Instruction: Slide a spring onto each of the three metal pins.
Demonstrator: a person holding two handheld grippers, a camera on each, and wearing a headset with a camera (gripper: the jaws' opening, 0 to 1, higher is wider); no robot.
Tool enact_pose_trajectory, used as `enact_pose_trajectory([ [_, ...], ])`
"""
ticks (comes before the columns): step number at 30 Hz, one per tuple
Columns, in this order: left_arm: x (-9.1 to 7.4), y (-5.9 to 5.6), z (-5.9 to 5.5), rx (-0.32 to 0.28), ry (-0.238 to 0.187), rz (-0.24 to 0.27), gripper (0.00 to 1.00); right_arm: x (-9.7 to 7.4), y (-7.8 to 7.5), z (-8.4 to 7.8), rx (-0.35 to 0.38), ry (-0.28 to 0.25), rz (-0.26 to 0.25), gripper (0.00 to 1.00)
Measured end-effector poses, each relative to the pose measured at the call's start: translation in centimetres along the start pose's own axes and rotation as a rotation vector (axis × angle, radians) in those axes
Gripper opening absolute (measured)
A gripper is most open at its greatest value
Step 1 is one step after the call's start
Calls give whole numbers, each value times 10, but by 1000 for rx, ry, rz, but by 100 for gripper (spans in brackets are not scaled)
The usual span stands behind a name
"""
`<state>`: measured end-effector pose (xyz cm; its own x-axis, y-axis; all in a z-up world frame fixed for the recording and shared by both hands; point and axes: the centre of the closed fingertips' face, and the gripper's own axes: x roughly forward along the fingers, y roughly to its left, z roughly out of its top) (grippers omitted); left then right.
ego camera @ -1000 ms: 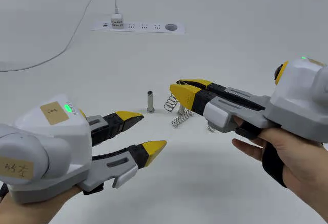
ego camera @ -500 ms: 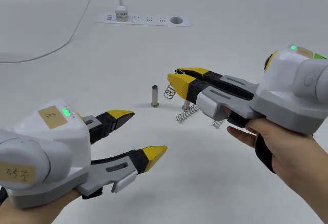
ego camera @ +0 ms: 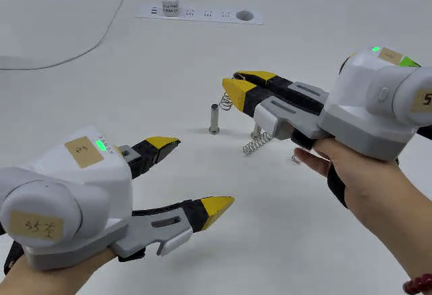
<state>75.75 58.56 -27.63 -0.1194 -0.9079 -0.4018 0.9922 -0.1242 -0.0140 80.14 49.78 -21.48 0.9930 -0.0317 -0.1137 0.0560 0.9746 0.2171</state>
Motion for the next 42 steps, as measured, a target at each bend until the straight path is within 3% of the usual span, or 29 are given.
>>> enact_pose_trajectory([
  [16, 5, 0, -6, -13, 4, 6, 74, 23, -9, -16, -49, 47, -11, 12],
  [30, 5, 1, -8, -14, 16, 8, 74, 35, -17, -29, -64, 87, -28, 12],
  [37, 5, 3, -9, -16, 19, 17, 75, 36, -15, -34, -94, 111, -28, 12],
  [42, 5, 5, -8, -17, 17, 24, 75, 38, -12, -41, -162, 148, -25, 12],
])
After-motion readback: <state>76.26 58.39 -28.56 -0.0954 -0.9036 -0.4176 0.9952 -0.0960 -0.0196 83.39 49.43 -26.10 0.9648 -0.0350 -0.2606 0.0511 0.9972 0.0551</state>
